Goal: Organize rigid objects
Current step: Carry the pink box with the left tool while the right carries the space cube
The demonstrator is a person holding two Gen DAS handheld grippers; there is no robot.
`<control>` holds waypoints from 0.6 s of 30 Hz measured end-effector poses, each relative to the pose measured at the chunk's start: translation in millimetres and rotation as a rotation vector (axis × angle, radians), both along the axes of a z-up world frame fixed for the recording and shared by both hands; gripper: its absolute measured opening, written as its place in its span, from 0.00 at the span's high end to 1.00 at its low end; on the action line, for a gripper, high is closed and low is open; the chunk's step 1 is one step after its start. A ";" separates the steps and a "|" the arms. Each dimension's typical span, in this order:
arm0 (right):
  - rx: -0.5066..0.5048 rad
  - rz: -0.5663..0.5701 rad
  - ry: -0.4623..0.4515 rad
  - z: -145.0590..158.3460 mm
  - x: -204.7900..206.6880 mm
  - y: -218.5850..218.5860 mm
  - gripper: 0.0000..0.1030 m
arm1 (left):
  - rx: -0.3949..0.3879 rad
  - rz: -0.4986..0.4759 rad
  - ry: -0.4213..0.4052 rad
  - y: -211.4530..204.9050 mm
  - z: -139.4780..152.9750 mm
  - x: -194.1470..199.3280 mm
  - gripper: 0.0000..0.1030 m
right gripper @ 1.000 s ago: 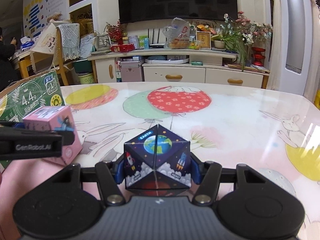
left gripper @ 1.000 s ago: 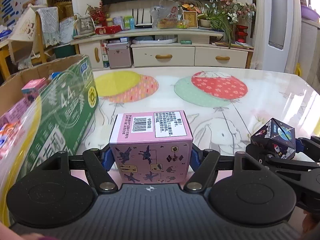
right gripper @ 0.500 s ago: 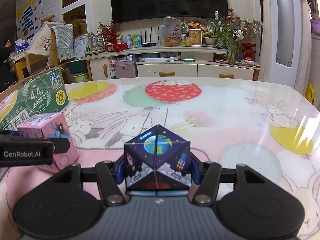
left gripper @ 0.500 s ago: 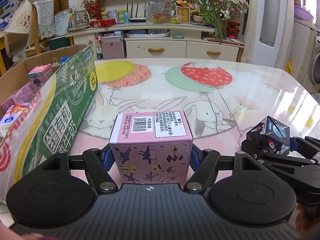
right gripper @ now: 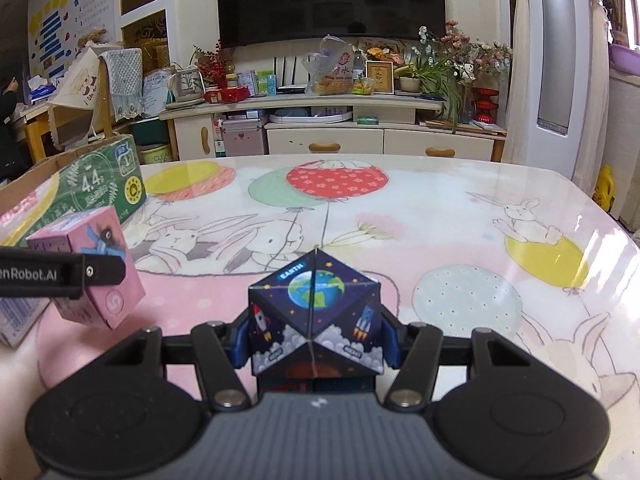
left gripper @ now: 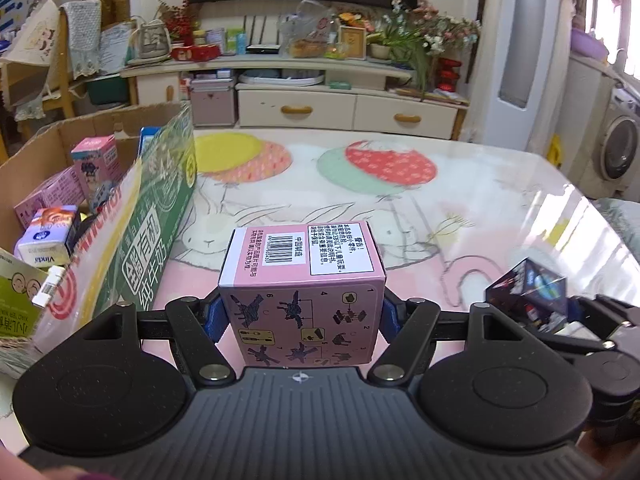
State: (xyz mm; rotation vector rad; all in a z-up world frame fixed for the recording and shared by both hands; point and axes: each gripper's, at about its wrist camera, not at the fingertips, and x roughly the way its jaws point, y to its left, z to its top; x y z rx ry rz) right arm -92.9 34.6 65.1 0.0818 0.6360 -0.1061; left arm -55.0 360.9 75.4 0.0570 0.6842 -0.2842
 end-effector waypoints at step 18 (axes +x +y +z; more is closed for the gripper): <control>-0.012 0.048 -0.010 29.2 -12.3 25.1 0.43 | -0.104 0.024 -0.061 46.5 55.4 3.9 0.16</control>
